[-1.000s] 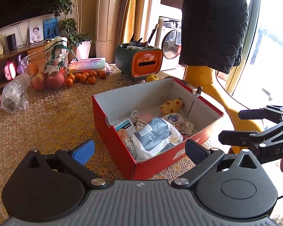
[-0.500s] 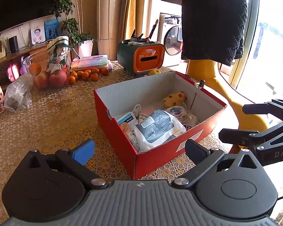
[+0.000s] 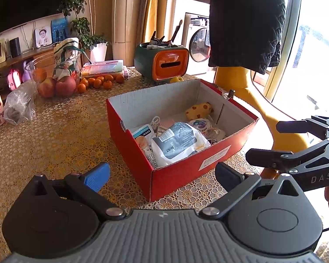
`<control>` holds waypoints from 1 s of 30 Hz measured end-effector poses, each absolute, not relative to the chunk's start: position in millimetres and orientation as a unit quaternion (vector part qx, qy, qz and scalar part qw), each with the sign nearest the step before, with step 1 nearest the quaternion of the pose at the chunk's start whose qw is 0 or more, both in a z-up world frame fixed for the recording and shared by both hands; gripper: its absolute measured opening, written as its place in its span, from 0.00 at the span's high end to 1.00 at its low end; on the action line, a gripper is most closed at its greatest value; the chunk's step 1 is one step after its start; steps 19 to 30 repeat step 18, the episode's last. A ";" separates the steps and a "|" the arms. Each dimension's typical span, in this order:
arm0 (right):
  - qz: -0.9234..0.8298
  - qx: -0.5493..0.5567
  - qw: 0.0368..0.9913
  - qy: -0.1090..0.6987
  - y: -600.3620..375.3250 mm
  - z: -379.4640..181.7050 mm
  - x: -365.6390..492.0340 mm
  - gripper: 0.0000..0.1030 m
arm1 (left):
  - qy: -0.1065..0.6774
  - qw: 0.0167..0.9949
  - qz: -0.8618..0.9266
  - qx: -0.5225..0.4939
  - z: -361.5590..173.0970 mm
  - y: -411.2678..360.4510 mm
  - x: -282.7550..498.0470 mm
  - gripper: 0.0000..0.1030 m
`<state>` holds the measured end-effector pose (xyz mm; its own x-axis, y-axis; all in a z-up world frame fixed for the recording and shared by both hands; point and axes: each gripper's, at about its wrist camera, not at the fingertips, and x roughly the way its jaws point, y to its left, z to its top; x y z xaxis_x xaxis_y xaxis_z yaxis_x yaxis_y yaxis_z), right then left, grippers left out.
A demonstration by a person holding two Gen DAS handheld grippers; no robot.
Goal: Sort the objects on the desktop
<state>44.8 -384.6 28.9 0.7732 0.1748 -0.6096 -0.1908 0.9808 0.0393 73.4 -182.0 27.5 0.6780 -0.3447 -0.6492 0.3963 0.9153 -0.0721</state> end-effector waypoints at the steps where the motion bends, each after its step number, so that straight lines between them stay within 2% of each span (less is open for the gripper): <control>1: 0.097 -0.012 0.942 0.322 -384.0 28.6 44.4 0.01 | 0.344 0.916 -0.200 0.039 27.7 -182.2 72.8 0.00; 30: 0.083 0.014 0.939 0.334 -385.0 23.6 39.9 0.01 | 0.346 0.918 -0.192 0.030 26.4 -170.9 69.7 0.00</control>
